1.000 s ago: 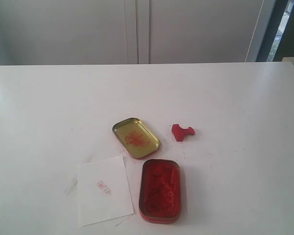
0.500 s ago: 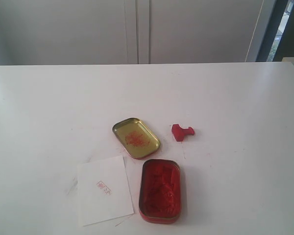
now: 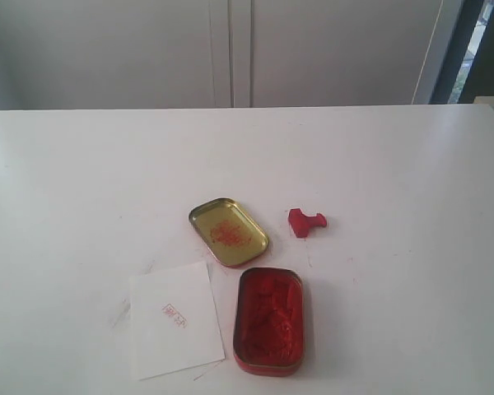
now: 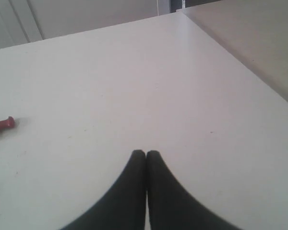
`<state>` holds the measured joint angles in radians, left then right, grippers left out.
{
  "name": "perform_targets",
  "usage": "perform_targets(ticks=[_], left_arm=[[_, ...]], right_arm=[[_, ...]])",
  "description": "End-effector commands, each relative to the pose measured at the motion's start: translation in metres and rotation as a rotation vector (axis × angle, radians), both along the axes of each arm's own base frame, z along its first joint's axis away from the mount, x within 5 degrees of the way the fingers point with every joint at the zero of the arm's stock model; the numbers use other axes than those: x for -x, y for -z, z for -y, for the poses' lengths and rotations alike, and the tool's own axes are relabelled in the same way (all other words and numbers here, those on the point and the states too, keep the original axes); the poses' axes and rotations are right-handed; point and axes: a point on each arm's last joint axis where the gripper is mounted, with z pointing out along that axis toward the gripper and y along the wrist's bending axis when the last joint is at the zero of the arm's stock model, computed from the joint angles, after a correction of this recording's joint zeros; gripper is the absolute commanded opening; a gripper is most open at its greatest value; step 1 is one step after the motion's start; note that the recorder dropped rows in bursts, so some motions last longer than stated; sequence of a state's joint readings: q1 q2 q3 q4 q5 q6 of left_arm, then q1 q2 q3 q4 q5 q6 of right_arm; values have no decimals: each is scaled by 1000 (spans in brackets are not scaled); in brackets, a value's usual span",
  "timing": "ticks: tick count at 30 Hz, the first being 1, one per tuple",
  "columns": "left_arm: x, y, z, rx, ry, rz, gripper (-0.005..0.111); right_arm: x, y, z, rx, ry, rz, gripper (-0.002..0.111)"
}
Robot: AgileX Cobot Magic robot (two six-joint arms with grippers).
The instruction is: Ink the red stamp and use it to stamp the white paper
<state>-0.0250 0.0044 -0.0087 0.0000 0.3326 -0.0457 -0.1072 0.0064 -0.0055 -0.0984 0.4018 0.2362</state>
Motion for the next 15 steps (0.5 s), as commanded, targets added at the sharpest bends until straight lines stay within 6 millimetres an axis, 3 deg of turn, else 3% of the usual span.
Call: perform_targets(ticks=[1,15], left_arm=[[0,3,0,2,-3,-9,0],[0,3,0,2,-3,-9,0]], right_arm=[[-1,-4,0,7,0,60,0],[-2,-4,-5,4,-94,60,0]])
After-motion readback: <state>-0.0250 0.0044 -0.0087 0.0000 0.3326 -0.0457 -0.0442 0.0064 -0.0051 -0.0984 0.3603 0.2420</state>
